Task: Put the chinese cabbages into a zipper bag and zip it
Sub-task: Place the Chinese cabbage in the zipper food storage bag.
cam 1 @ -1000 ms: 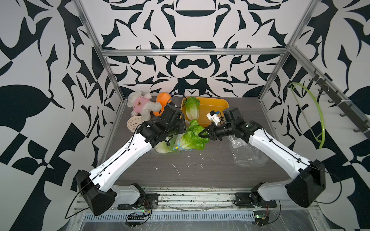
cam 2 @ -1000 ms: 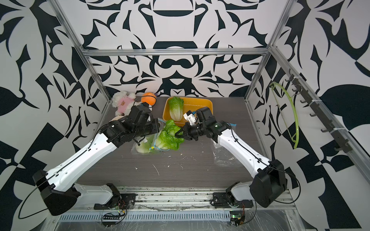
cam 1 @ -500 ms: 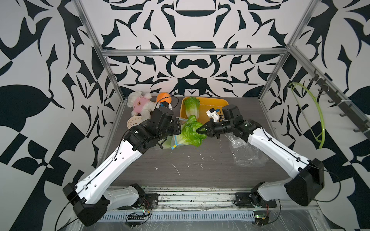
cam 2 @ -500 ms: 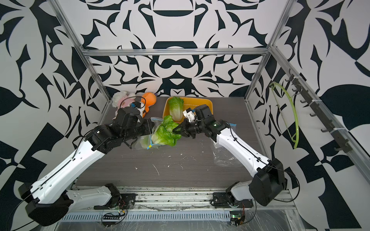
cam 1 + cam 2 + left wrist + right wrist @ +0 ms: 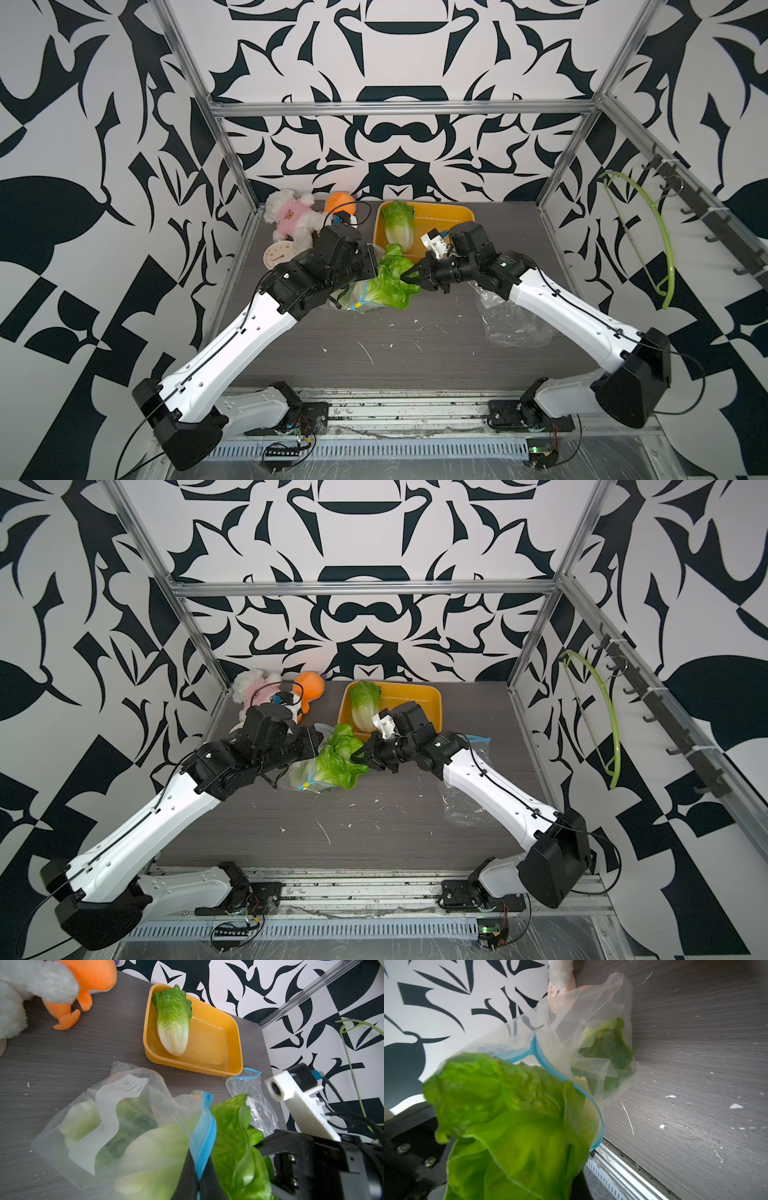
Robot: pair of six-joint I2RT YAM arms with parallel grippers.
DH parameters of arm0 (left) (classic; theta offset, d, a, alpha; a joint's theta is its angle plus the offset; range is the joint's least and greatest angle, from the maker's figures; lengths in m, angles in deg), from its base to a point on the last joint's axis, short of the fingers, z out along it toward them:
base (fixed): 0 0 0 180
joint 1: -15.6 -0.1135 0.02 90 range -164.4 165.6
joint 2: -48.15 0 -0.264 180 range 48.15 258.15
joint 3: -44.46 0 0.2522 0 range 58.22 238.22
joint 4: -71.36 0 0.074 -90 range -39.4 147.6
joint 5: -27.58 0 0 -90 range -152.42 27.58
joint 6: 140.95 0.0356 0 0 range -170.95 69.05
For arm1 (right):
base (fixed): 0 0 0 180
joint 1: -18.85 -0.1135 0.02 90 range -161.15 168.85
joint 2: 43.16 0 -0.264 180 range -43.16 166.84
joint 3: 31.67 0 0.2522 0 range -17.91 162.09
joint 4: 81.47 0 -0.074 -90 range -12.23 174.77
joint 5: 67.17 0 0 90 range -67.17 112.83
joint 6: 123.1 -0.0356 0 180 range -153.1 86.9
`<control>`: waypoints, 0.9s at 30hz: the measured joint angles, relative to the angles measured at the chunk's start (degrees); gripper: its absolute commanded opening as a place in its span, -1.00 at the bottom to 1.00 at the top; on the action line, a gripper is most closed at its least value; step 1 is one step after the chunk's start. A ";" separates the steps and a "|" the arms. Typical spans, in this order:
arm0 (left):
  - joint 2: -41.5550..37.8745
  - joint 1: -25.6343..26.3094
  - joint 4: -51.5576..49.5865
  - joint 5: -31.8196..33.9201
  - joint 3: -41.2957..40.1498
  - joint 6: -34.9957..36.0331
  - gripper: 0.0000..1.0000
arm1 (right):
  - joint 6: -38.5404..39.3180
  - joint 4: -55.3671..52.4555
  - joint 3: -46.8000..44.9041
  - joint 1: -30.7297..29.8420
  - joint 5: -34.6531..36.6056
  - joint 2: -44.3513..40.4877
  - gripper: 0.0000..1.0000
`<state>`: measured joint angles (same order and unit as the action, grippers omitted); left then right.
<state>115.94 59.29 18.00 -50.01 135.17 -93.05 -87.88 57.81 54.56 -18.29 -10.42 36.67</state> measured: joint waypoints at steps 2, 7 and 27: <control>-0.02 0.00 0.44 0.00 -0.13 -0.33 -1.00 | 0.96 -0.24 0.46 -0.15 0.76 0.04 -1.00; -0.26 0.00 1.60 -0.07 -0.83 -1.16 -1.00 | -0.20 1.38 0.33 -0.20 1.42 0.07 -1.00; -1.40 -0.22 4.57 0.52 -2.64 -3.50 -1.00 | -3.19 10.32 -6.23 -1.90 2.84 0.79 -0.49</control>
<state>114.55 59.07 22.57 -49.49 132.52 -96.55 -91.07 68.13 48.33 -20.19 -7.58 37.46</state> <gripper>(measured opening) 0.043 0.198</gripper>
